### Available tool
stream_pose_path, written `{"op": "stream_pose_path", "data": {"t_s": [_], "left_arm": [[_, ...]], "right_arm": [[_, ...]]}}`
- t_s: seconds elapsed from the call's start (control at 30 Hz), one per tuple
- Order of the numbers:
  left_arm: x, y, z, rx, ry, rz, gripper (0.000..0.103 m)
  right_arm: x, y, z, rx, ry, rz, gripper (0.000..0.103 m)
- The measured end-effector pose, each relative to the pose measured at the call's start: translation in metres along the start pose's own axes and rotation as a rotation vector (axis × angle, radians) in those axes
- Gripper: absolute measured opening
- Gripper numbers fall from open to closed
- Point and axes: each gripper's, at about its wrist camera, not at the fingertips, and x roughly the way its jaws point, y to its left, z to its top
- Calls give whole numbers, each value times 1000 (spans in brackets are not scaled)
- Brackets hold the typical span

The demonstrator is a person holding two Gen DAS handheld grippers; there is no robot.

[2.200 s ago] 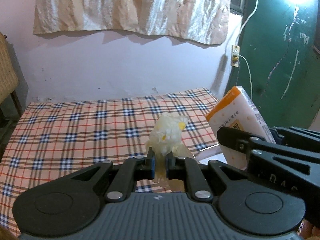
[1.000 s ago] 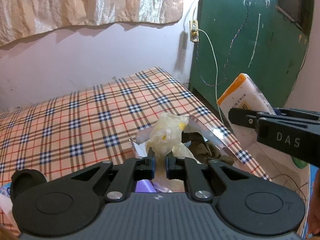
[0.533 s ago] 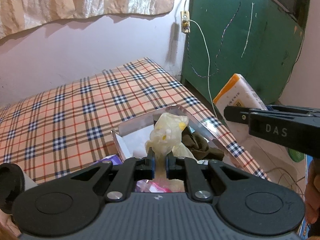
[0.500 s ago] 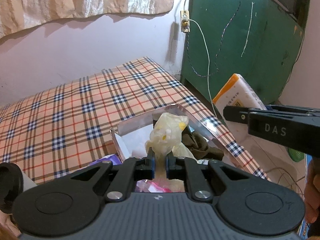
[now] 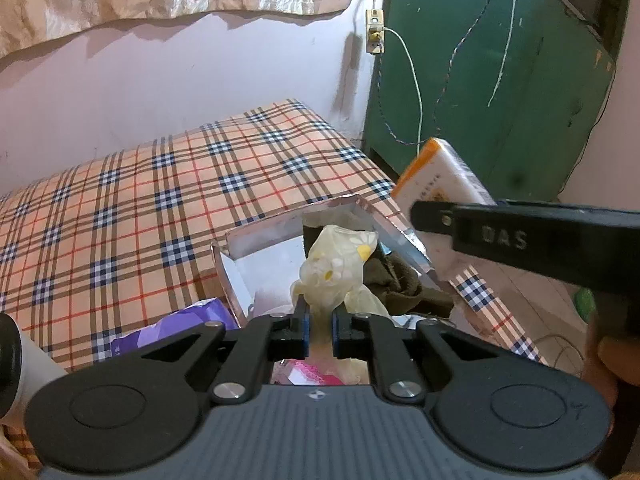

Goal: Organize soft objects
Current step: 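Open both tools to drop the medicine box and plastic bag into the tray, then move both tools back to the white towel and blue tissue box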

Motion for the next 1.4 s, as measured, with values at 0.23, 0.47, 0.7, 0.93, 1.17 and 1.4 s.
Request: {"op": "stream_pose_path", "data": {"t_s": [0.23,0.47,0.7,0.93,1.17,1.4], "left_arm": [[9,6,-2,-12,13,1,13],[15,4,-4,-25,21,-50,17],[5,-4,-9,-2,-4,-85,72],[-27,11,-7,-57,-49,-58,72],[-63,28,-11,-107,-80,3,74],[-88,49,-26,-153,-93,50,75]], "right_arm": [[10,8,8,1,-57,42,63],[-17,0,7,28,-130,22,68],[-44,4,4,-3,-166,22,68],[-69,21,-3,-25,-188,32,68],[-83,52,-12,-47,-183,43,70],[-86,92,-24,-84,-165,69,71]]}}
